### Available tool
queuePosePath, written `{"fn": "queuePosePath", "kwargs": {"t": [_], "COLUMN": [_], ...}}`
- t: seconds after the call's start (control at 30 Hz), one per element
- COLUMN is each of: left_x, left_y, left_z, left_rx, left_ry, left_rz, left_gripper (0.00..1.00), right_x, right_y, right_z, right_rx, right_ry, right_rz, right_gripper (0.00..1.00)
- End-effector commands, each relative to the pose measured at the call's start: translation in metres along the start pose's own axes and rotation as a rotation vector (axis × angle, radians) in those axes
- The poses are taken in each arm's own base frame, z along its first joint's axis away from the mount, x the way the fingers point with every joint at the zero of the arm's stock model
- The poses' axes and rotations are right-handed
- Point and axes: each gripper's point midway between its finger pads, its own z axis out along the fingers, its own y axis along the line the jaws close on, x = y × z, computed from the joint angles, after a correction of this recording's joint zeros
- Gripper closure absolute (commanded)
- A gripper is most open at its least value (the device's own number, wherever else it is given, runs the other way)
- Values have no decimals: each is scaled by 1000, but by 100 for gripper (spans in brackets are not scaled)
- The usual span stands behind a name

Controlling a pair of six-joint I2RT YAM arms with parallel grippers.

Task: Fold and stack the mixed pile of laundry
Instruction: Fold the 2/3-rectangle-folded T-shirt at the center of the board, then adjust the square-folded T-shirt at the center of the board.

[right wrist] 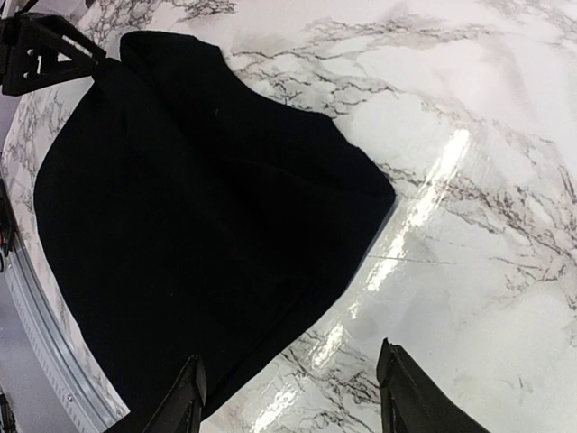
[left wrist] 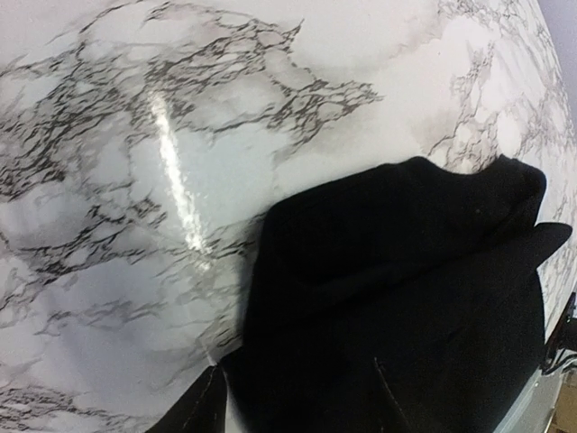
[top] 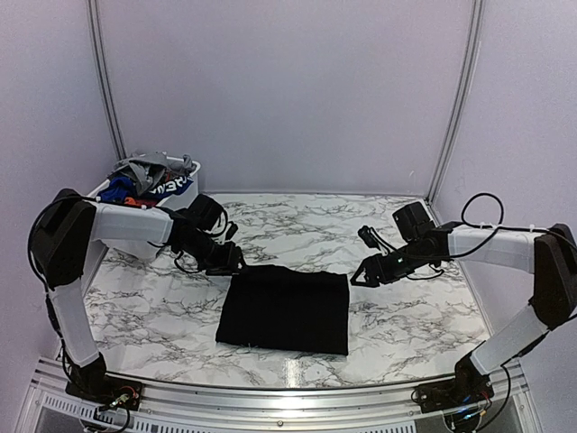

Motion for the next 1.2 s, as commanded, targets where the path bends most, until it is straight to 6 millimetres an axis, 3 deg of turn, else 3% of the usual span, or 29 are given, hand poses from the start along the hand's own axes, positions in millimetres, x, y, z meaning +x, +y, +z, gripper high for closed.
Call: {"fn": "queuePosePath", "kwargs": {"t": [0.0, 0.23, 0.4, 0.77, 0.93, 1.0, 1.17], "left_x": [6, 15, 15, 8, 5, 6, 9], "left_y": [11, 22, 25, 21, 16, 15, 16], "left_z": [-20, -10, -3, 6, 8, 7, 6], "left_rx": [-19, -3, -3, 30, 53, 58, 58], "left_ry": [-14, 31, 39, 36, 40, 40, 45], "left_rz": [76, 59, 45, 34, 41, 41, 37], "left_gripper": [44, 43, 43, 41, 53, 59, 60], "right_x": [-24, -19, -30, -47, -44, -43, -38], "right_y": [2, -1, -8, 0, 1, 2, 0], "right_z": [4, 35, 45, 48, 52, 51, 52], "right_rx": [-3, -56, -35, -65, -82, -85, -81], "right_ry": [-53, 37, 35, 34, 59, 66, 82], "right_rz": [-105, -105, -102, -119, -118, -115, -109], "right_gripper": [40, 48, 51, 64, 74, 73, 61]}}
